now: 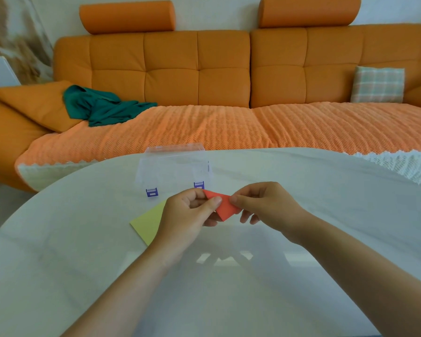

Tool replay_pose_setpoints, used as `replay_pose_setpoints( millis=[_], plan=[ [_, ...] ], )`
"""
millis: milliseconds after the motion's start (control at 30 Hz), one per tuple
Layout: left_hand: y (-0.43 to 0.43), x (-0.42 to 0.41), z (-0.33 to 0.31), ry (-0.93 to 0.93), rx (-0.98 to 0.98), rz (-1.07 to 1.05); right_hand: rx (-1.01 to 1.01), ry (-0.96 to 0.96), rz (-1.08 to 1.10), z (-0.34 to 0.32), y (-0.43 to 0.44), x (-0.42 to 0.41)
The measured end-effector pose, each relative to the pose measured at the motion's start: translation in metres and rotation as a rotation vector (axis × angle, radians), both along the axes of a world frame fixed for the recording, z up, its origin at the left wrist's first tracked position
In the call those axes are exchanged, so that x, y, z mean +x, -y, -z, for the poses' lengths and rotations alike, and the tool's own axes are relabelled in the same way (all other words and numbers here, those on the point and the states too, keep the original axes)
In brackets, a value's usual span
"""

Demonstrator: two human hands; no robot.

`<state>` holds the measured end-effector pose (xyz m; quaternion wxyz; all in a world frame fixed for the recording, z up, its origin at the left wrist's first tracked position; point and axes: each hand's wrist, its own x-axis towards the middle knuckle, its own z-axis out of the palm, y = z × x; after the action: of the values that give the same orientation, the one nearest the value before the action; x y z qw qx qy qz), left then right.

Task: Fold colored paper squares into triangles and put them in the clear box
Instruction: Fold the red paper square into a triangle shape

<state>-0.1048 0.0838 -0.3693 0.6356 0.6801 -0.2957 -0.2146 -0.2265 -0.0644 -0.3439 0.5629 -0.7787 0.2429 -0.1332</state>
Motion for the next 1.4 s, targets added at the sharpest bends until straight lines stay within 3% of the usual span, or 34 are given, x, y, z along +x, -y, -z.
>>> replay_pose_setpoints(
  millis=[367, 733, 1033, 1167, 1300, 1400],
  plan=[
    [-0.015, 0.012, -0.017, 0.040, 0.011, 0.209, 0.023, -0.039, -0.157, -0.011, 0.010, -0.009],
    [-0.013, 0.013, -0.007, 0.082, 0.169, 0.186, -0.100, -0.170, -0.156, -0.002, 0.015, -0.007],
    [-0.002, 0.005, 0.011, 0.439, 0.504, 0.145, -0.571, -0.381, -0.108, 0.021, 0.011, 0.001],
    [0.001, 0.003, 0.012, 0.608, 0.588, 0.131, -0.700, -0.373, -0.109, 0.024, 0.005, 0.003],
    [0.002, 0.002, 0.015, 0.783, 0.573, 0.122, -0.746, -0.370, -0.106, 0.026, 0.003, 0.004],
    [0.003, 0.002, 0.017, 0.872, 0.435, 0.178, -0.696, -0.367, -0.105, 0.026, 0.001, 0.005]
  ],
)
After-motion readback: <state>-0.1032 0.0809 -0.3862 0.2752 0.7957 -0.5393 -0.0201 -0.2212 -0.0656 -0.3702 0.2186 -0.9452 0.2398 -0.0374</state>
